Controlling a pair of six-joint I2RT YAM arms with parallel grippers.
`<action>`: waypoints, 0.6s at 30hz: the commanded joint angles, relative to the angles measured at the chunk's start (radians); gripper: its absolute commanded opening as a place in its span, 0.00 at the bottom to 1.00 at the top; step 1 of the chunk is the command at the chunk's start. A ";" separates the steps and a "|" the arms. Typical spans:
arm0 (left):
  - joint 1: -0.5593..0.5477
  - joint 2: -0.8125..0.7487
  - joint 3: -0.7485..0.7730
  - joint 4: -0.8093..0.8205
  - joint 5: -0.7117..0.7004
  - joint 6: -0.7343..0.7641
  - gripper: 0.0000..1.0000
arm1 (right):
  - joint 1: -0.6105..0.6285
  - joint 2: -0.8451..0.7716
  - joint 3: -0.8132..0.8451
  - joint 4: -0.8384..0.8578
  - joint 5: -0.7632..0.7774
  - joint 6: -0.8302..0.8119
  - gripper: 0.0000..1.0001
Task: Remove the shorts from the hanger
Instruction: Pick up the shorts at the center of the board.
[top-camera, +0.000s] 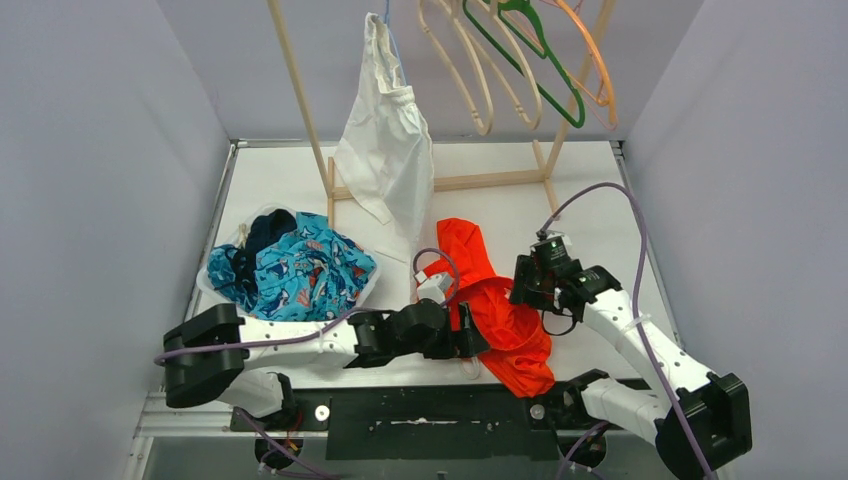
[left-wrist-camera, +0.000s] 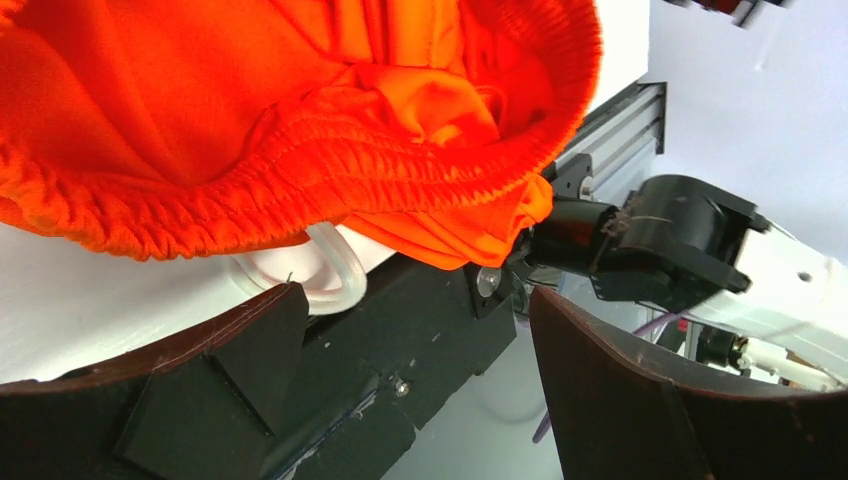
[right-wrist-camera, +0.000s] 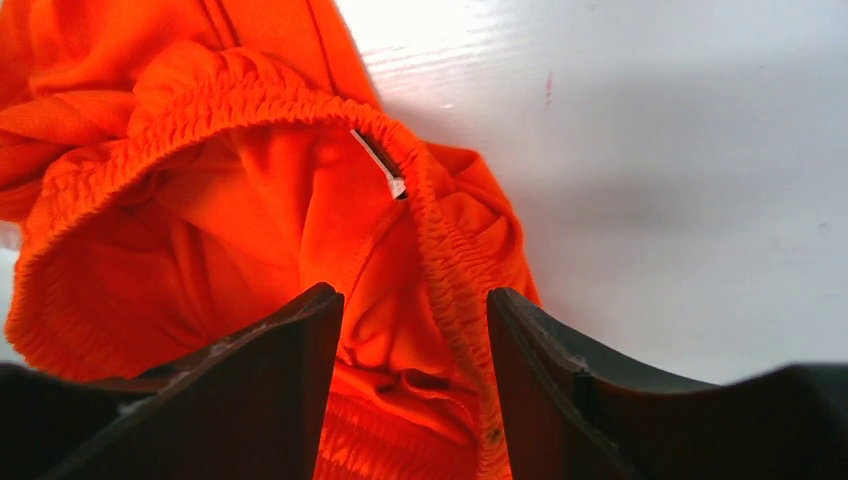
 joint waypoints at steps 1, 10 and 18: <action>-0.005 0.076 0.017 0.158 -0.004 -0.109 0.82 | -0.008 -0.010 -0.009 0.059 -0.115 -0.019 0.49; 0.060 0.197 -0.068 0.468 -0.010 -0.260 0.82 | 0.002 -0.061 -0.062 0.098 -0.266 -0.015 0.06; 0.120 0.220 -0.121 0.583 -0.046 -0.328 0.82 | 0.054 -0.179 -0.222 0.227 -0.429 0.092 0.00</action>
